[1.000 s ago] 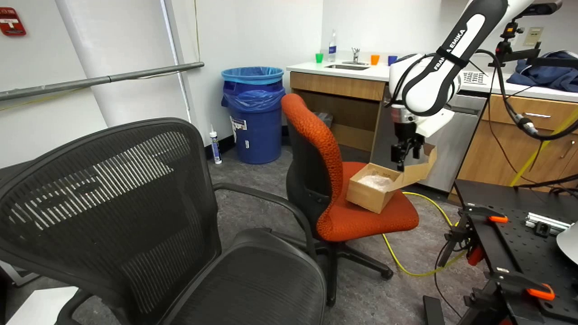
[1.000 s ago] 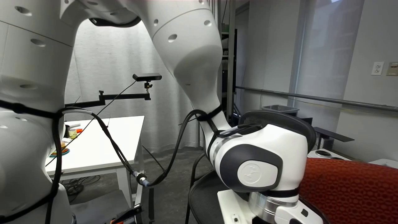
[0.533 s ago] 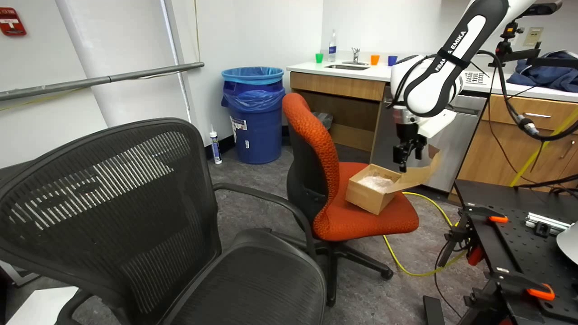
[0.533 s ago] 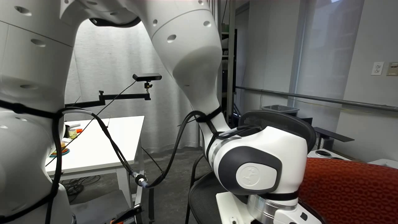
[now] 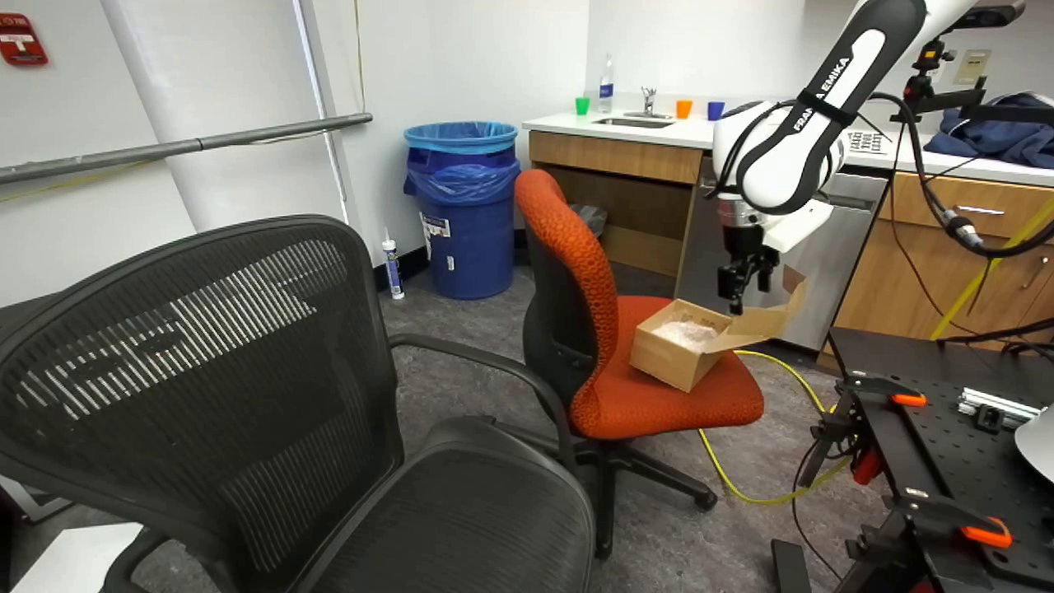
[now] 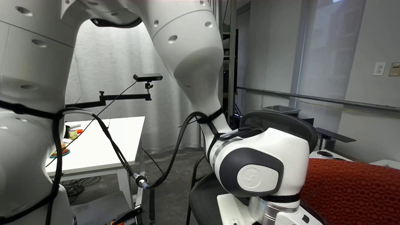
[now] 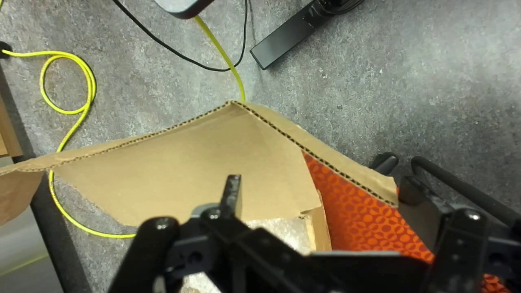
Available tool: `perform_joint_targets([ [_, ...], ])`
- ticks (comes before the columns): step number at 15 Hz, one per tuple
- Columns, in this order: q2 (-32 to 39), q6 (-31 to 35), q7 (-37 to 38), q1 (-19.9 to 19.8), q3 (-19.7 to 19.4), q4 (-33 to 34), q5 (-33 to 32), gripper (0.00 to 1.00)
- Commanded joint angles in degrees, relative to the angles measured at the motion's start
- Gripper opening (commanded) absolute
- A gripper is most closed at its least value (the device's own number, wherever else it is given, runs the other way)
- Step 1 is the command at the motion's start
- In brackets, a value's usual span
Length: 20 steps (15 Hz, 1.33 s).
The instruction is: Close the box on the rotating chair
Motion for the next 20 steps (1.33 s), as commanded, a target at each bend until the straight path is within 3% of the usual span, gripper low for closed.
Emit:
perform_joint_targets([
  [1, -0.5, 0.8, 1.1, 0.6, -0.7, -0.8, -1.0, 0.88],
  [2, -0.5, 1.1, 1.0, 0.5, -0.7, -0.9, -0.9, 0.8],
  [3, -0.5, 1.2, 1.2, 0.6, -0.7, -0.9, -0.9, 0.9],
  [6, -0.5, 1.2, 1.2, 0.5, -0.6, -0.9, -0.5, 1.0],
  [20, -0.7, -3.1, -1.3, 0.3, -0.5, -0.4, -1.7, 1.0],
])
